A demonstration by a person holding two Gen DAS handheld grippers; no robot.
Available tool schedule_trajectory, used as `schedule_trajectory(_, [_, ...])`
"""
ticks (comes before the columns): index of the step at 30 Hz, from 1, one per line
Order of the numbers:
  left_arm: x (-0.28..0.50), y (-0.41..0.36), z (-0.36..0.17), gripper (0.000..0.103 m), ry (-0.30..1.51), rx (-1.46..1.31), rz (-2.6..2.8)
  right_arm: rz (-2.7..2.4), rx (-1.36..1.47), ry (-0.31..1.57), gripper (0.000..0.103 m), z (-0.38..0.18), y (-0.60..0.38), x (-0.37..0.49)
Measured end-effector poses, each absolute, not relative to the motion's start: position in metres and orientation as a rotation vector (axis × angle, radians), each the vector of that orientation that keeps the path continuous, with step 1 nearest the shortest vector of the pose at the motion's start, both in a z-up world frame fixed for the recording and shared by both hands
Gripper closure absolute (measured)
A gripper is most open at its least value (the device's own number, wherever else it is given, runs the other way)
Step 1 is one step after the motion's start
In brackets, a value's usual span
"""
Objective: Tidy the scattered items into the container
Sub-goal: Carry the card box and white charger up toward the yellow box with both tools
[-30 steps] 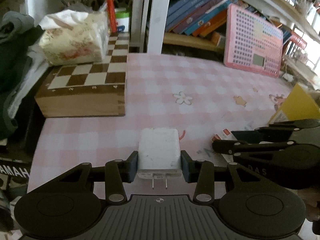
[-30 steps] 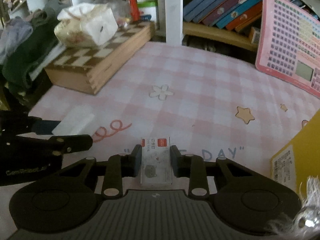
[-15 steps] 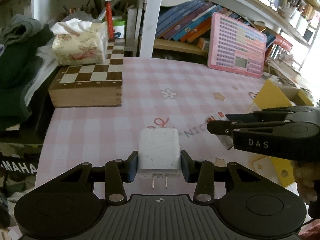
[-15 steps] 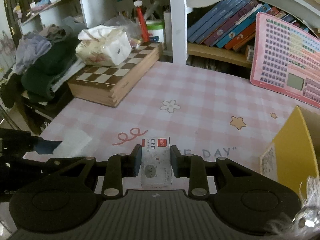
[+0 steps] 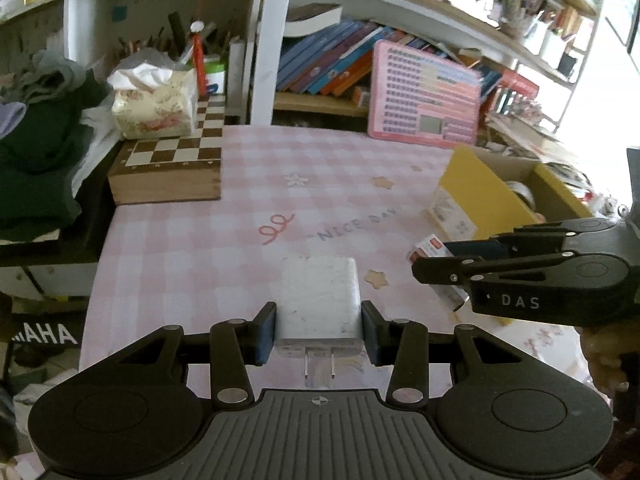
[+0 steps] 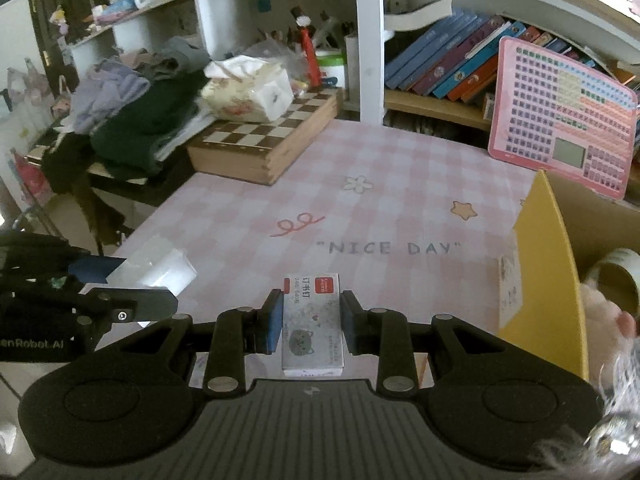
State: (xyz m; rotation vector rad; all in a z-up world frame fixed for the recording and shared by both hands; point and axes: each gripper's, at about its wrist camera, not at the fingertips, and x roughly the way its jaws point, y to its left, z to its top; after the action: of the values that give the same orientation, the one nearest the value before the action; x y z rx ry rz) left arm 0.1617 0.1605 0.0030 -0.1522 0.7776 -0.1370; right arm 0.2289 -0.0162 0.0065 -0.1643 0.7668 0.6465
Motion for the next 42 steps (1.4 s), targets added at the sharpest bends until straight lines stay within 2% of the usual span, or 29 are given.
schedule_trajectory(18, [0.077, 0.125, 0.024, 0.061, 0.763, -0.149, -0.270, 0.567, -0.069, 0.761, 0.075, 0.028, -0.068, 0.128])
schedule_trajectory(42, [0.082, 0.057, 0.024, 0.061, 0.773, -0.062, -0.505, 0.334, 0.018, 0.780, 0.075, 0.029, -0.141, 0.085])
